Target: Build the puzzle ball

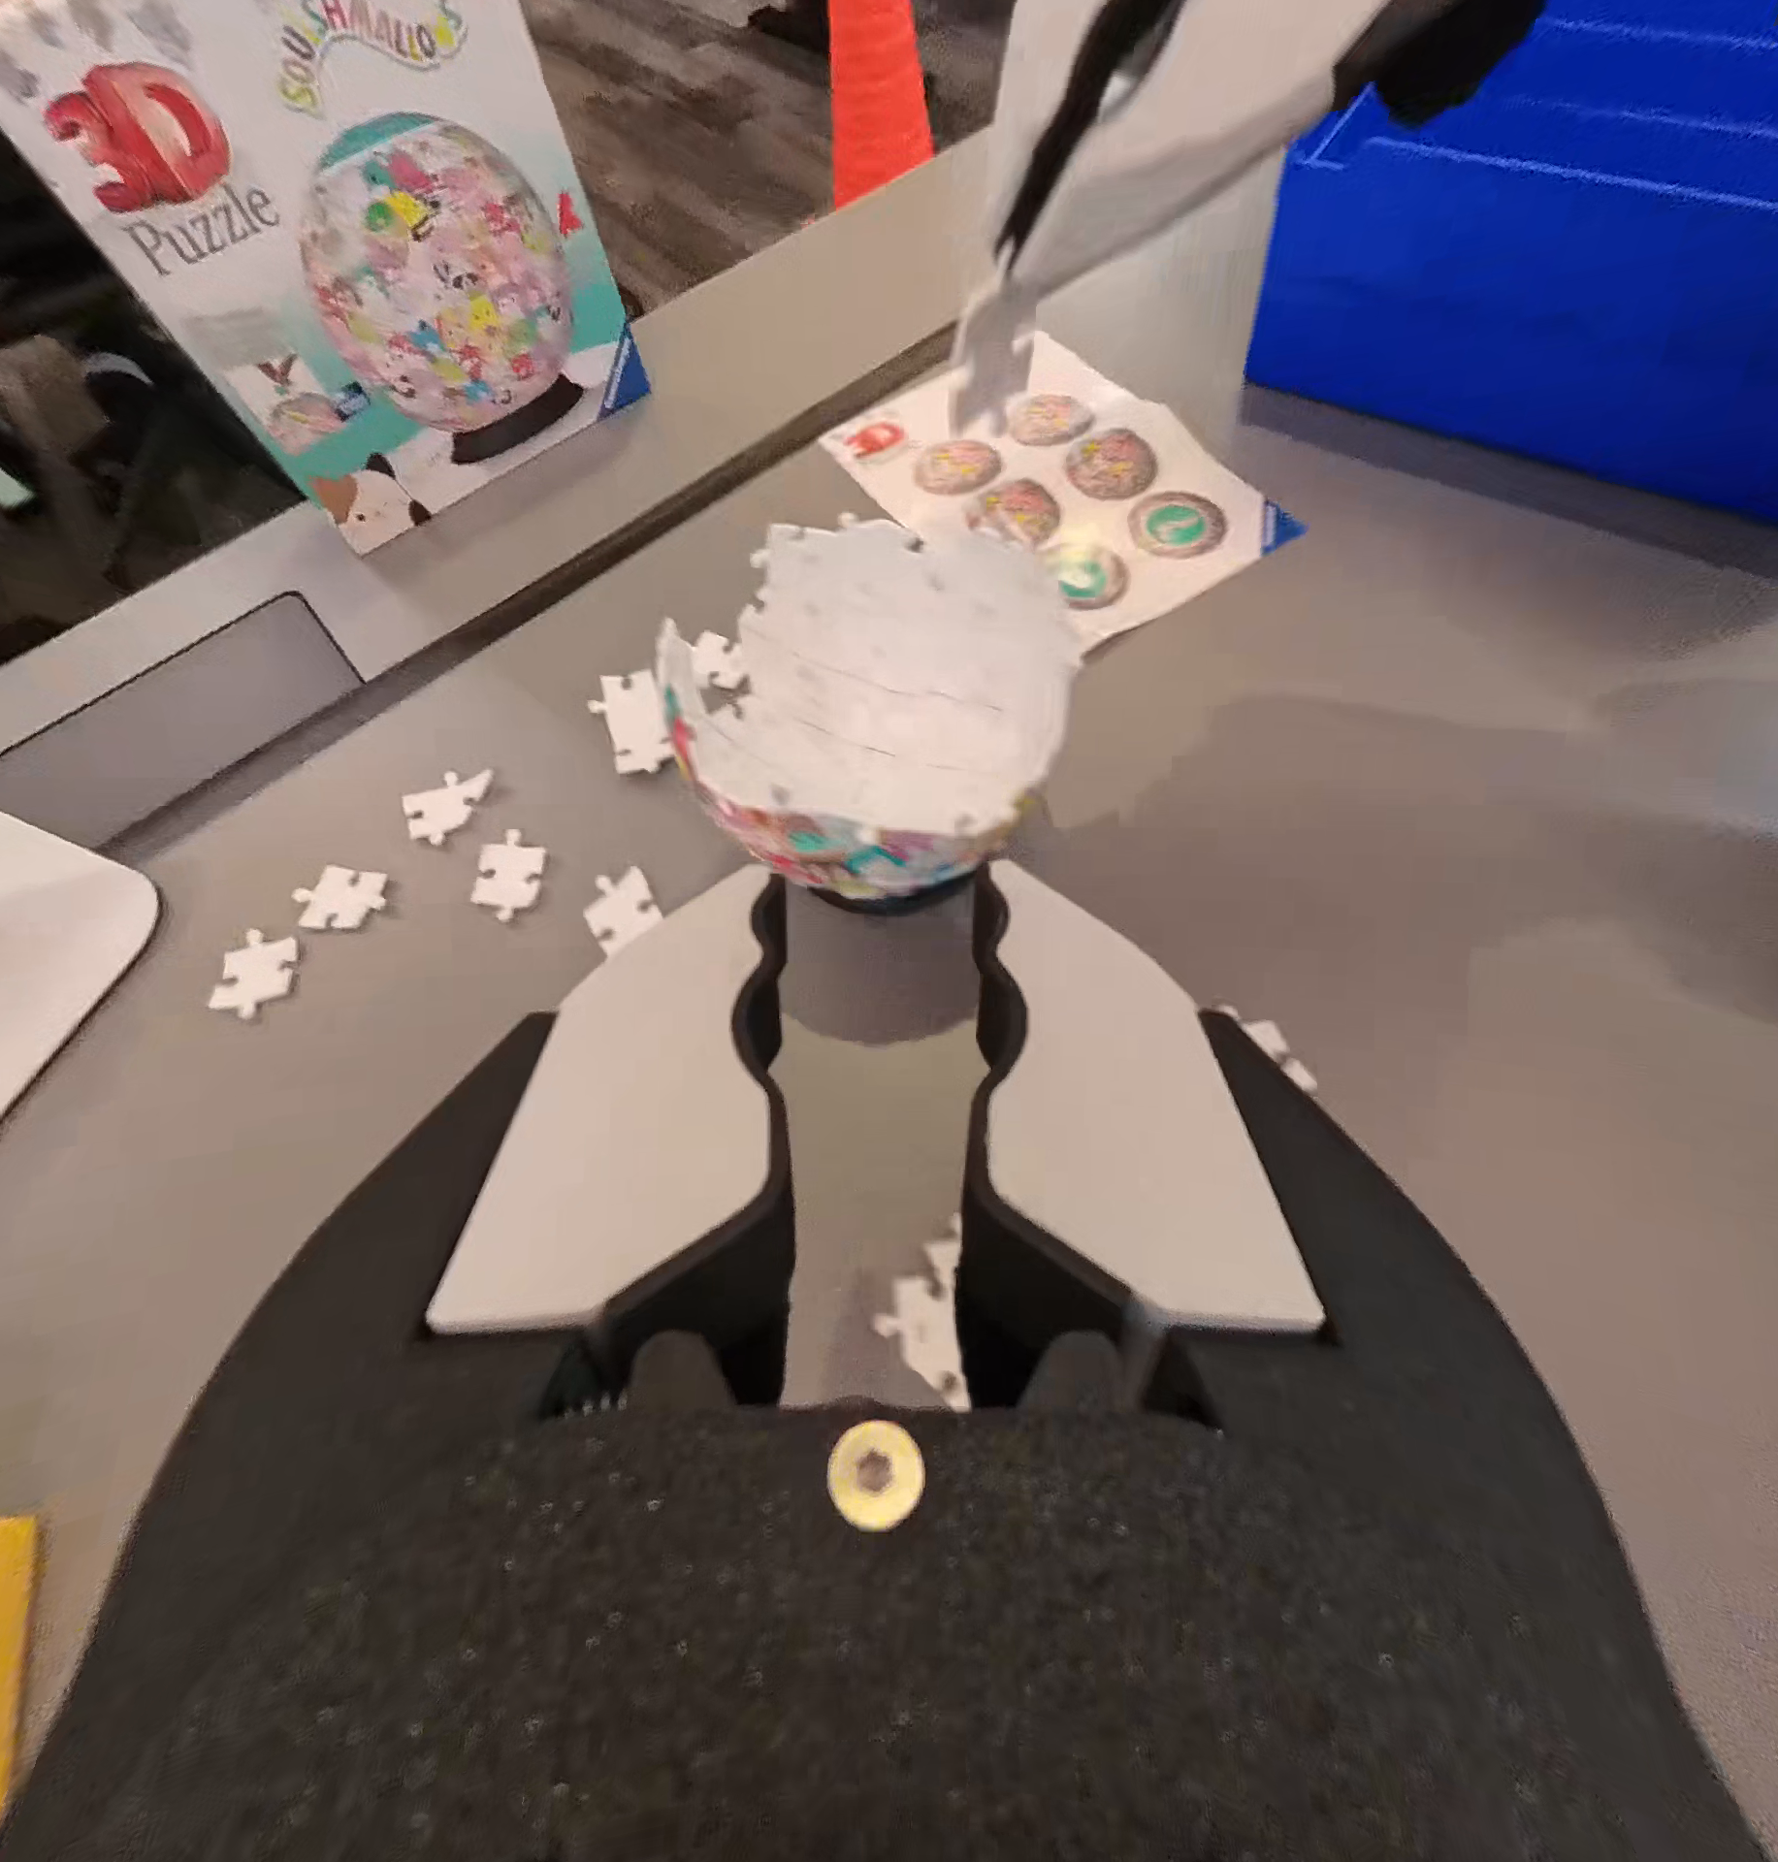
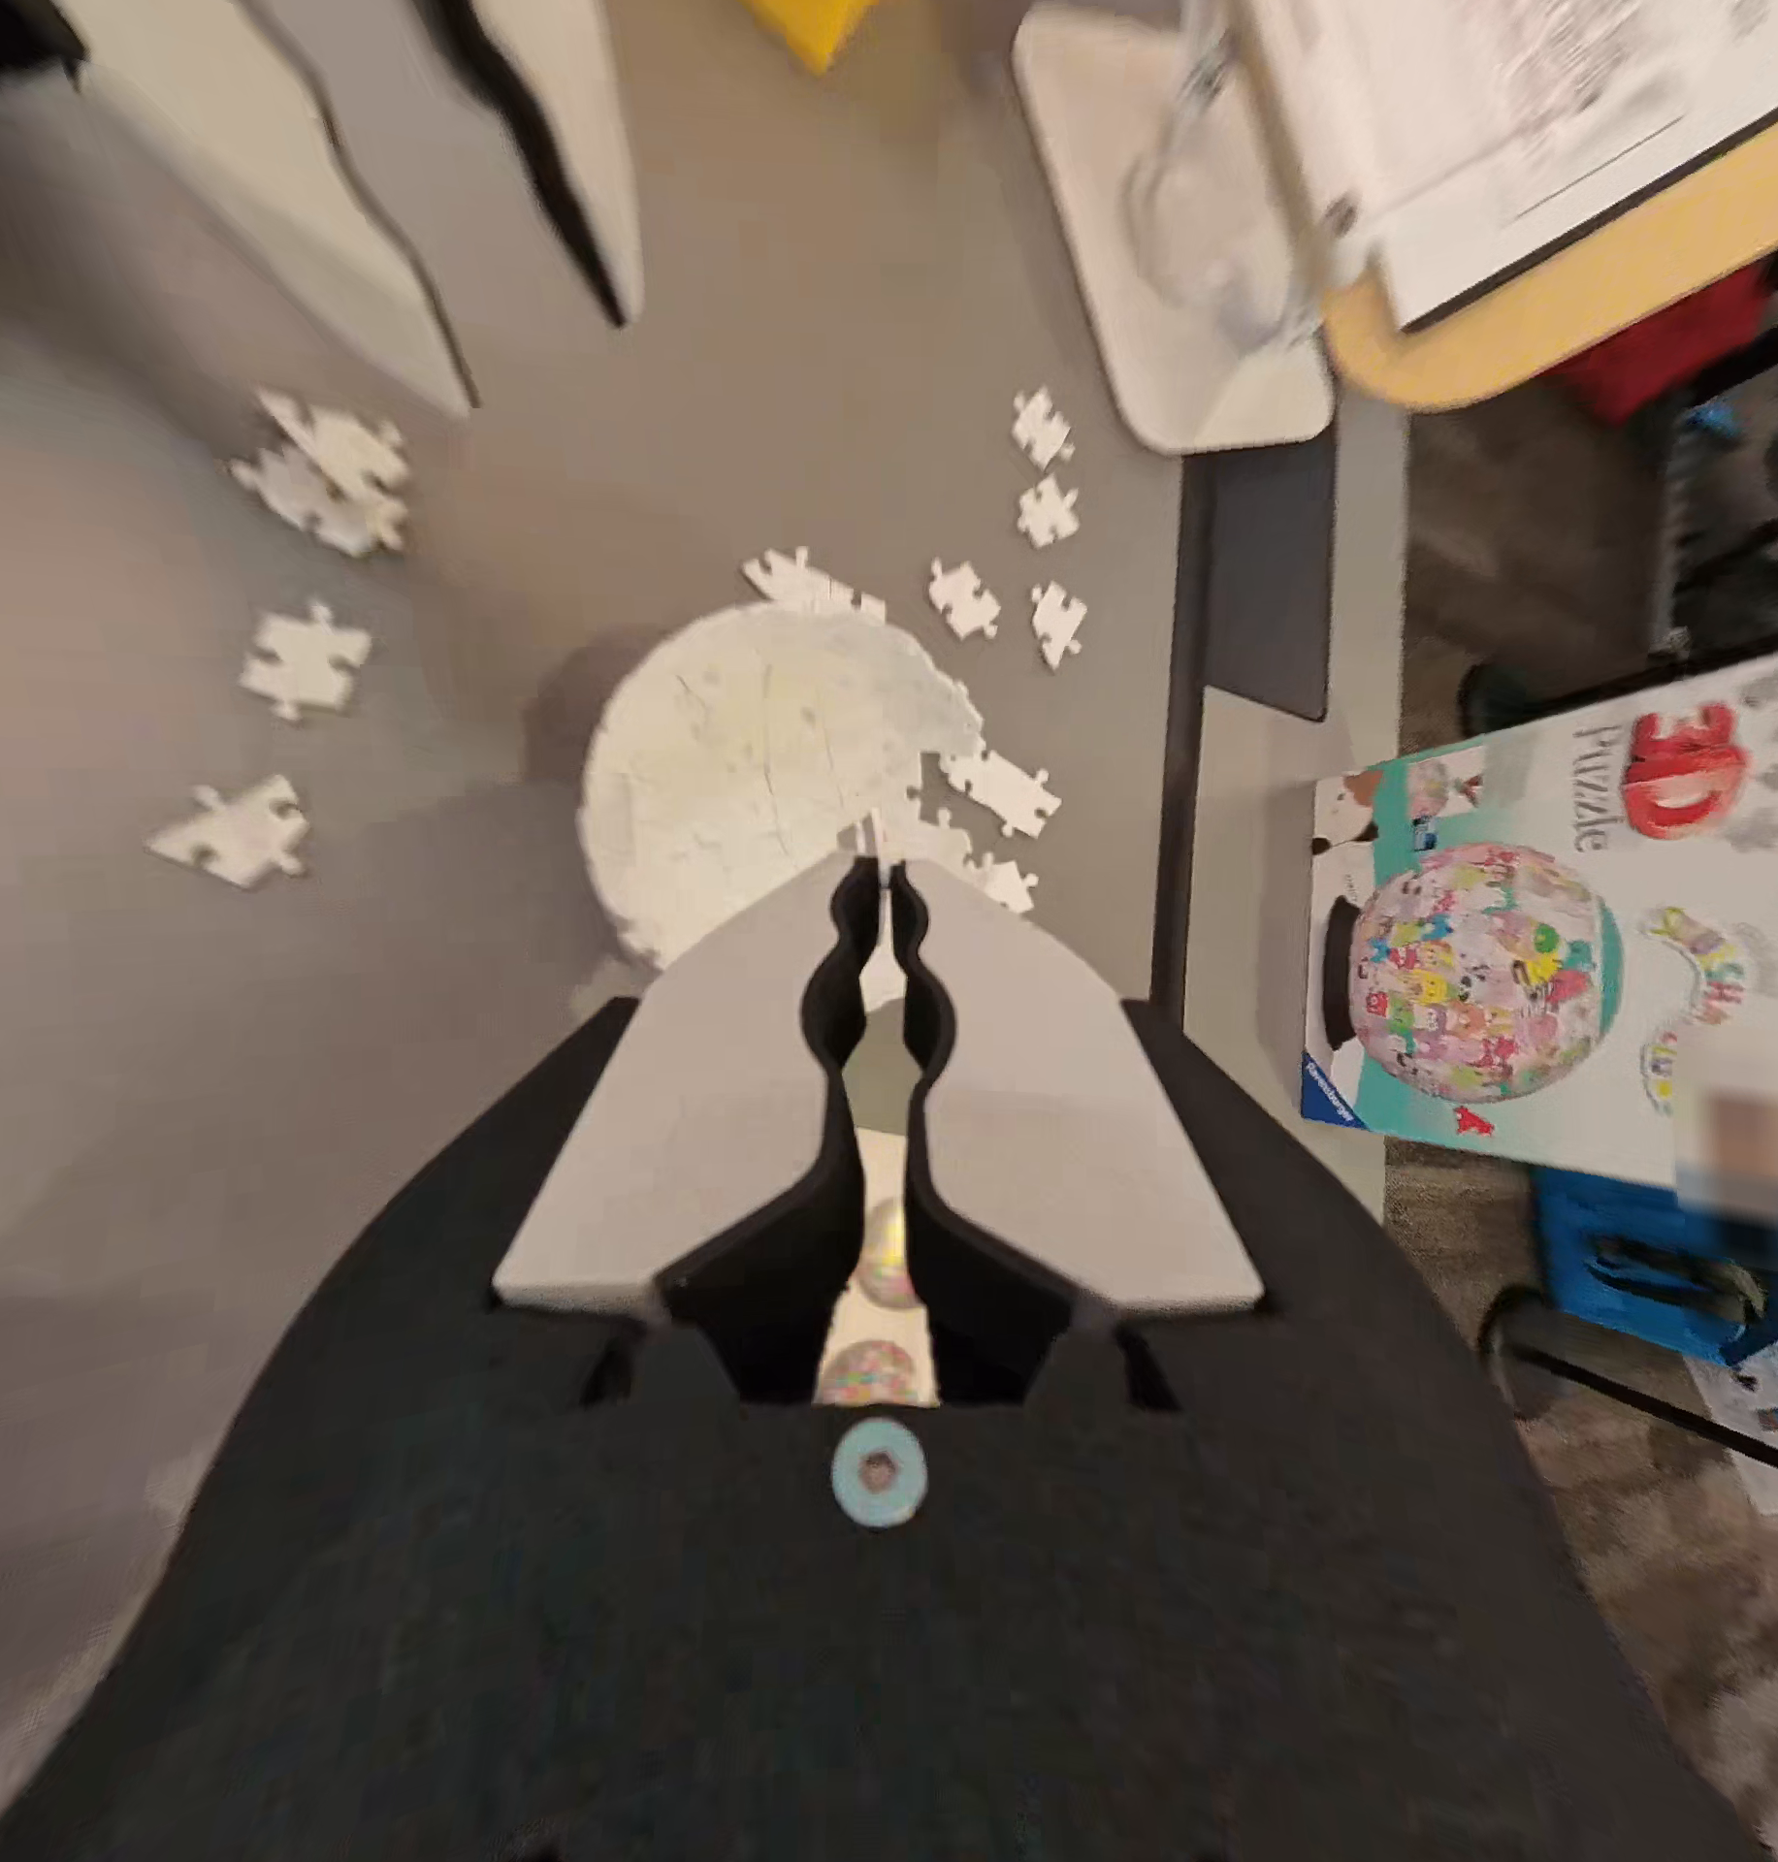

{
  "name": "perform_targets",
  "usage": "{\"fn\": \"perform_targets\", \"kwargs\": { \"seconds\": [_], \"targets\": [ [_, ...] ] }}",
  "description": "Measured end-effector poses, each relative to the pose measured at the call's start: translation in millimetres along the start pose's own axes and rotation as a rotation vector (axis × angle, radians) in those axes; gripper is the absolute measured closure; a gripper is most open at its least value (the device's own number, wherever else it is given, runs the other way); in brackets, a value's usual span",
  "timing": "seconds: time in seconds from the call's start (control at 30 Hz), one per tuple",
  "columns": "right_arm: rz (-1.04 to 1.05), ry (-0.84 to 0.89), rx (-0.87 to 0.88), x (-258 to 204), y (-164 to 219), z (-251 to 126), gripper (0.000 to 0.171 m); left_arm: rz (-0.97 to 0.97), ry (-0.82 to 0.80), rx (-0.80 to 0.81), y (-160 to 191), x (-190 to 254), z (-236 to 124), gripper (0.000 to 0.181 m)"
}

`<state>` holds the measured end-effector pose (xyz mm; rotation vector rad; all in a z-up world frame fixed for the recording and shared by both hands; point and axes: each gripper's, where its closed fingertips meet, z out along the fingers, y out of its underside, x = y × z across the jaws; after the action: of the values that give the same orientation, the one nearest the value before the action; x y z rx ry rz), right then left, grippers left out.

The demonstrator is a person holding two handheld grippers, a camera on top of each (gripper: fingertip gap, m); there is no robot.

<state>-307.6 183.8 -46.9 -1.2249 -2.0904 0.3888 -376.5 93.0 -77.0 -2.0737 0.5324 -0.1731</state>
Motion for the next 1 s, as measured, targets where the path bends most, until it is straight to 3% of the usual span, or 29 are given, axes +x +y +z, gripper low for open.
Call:
{"fn": "perform_targets", "kwargs": {
  "seconds": [0.23, 0.47, 0.7, 0.8, 1.0],
  "targets": [
    [-0.005, -0.218, -0.024, 18, 3, 54, 0.169, -0.079, 0.078, -0.082, -12, -73, 51, 0.146],
    [-0.014, -0.227, -0.006, 29, 14, 75, 0.169, -0.036, 0.161, -0.127, -12, -86, 82, 0.146],
    [0.141, -0.37, 0.166, 30, 14, 90, 0.169, -0.087, 0.312, 0.026, -36, -97, 113, 0.147],
    [0.156, -0.379, 0.275, 33, 11, 95, 0.169, -0.179, 0.412, 0.098, -27, -108, 127, 0.148],
    [0.122, -0.353, 0.25, 30, 19, 104, 0.169, -0.283, 0.543, 0.213, -21, -111, 135, 0.145]
  ]
}}
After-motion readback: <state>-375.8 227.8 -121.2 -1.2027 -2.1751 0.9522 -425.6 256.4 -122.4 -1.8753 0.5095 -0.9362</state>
